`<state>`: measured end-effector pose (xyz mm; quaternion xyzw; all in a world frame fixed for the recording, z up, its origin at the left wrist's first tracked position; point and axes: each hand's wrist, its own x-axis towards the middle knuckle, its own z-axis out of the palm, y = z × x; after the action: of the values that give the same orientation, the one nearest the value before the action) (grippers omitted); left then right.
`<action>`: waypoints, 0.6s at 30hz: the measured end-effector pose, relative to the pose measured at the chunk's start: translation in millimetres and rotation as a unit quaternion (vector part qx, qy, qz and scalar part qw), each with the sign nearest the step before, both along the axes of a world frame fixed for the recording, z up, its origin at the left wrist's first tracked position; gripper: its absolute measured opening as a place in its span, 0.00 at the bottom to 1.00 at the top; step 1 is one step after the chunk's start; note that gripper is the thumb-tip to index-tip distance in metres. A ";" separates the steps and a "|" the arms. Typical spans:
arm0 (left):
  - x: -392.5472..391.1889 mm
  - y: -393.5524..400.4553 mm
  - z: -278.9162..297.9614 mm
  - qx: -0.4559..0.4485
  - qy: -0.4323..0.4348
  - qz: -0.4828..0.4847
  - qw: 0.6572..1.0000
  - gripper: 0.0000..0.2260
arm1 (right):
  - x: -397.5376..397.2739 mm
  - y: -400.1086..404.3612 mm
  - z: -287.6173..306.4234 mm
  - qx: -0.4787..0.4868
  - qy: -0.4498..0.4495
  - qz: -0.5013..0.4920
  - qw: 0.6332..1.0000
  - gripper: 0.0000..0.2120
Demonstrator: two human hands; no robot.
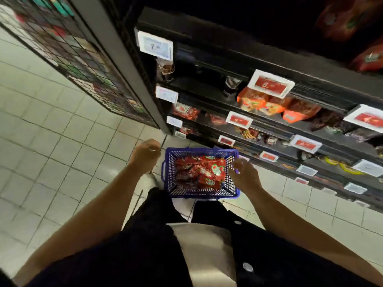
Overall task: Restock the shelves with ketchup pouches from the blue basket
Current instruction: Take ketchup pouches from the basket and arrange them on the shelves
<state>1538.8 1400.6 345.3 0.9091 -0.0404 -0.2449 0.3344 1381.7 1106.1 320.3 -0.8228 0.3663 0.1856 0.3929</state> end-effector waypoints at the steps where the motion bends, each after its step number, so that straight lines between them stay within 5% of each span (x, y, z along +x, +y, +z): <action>1: -10.9 -0.2 -9.2 0.012 0.026 0.011 1.000 0.05 | -1.6 1.4 -6.4 0.008 0.031 0.007 0.999 0.13; 7: -58.0 2.1 -60.3 0.089 0.162 0.033 0.982 0.10 | -0.1 21.7 -38.0 0.030 0.166 0.070 0.983 0.15; 18: -91.9 49.9 -160.1 0.089 0.276 0.031 0.957 0.12 | 31.4 78.9 -102.6 0.087 0.255 -0.064 0.961 0.05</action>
<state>1446.9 1450.5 185.2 0.8332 0.1033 -0.4782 0.2575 1413.1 1184.9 217.7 -0.6852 0.4891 0.3951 0.3676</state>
